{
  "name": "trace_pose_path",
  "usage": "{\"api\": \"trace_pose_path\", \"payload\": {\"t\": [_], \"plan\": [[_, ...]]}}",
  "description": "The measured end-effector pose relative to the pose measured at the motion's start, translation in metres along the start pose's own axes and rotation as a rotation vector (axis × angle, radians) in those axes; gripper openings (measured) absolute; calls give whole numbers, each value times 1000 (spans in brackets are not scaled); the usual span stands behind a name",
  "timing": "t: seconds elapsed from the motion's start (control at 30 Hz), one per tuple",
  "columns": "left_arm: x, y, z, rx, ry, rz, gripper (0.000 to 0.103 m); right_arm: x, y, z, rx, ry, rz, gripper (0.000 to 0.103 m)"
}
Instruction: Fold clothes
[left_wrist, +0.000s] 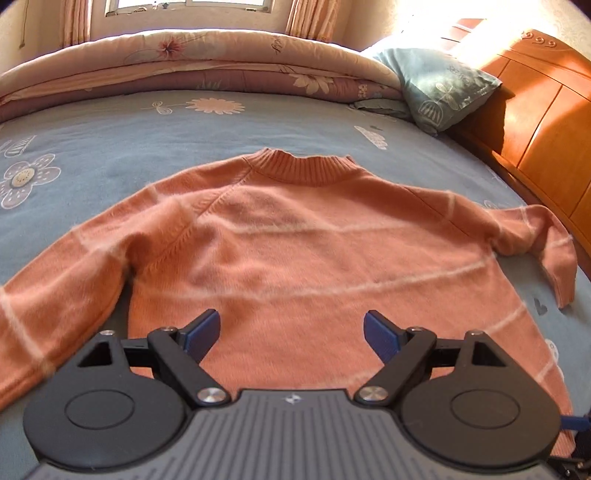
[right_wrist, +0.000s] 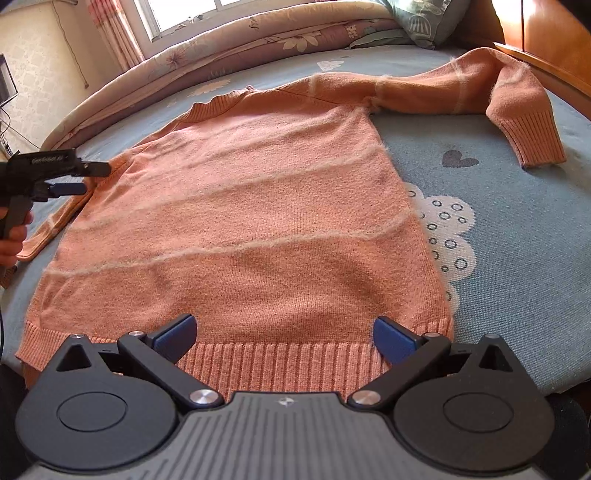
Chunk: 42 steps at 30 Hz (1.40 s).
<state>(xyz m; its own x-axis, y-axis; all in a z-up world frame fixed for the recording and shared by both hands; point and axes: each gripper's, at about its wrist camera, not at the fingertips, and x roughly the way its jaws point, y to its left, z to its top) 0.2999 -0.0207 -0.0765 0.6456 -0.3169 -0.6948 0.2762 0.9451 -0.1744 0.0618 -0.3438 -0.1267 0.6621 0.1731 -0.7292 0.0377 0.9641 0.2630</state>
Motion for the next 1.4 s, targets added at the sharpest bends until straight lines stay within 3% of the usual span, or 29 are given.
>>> {"api": "trace_pose_path", "payload": {"t": [0.17,0.27,0.3,0.4,0.5,0.6,0.63,0.73,0.83,1.03,1.17,1.3,1.37,1.4], "plan": [[48,30,30,-50,-18,-24,85,2,4,9,-47,-8,-24,103],[71,58,40,-159,-6,-69,85,6,10,19,-96,-16,-44,103],[77,67,41,-185,-1,-59,85,8,11,22,-100,-14,-45,103],[80,84,41,-154,-7,35,65,13,11,30,-98,-8,-42,103],[76,98,40,-145,-15,81,65,19,6,36,-85,-1,-48,103],[66,89,39,-125,-8,80,68,22,2,41,-65,-12,-59,103],[61,82,38,-114,-10,71,74,20,1,44,-59,-22,-45,103],[45,58,34,-58,-41,-48,78,18,1,56,-48,-52,3,103],[46,41,25,-23,-9,-116,80,26,4,77,-60,-88,45,103],[49,50,3,55,77,94,80,61,9,128,-77,-136,79,103],[38,44,6,49,73,52,80,95,10,164,-68,-177,77,103],[44,22,5,142,75,-22,81,138,10,193,-9,-147,145,103],[51,24,0,155,92,-3,82,155,4,197,14,-108,180,103],[55,25,-2,160,100,10,82,160,1,195,11,-92,153,103]]}}
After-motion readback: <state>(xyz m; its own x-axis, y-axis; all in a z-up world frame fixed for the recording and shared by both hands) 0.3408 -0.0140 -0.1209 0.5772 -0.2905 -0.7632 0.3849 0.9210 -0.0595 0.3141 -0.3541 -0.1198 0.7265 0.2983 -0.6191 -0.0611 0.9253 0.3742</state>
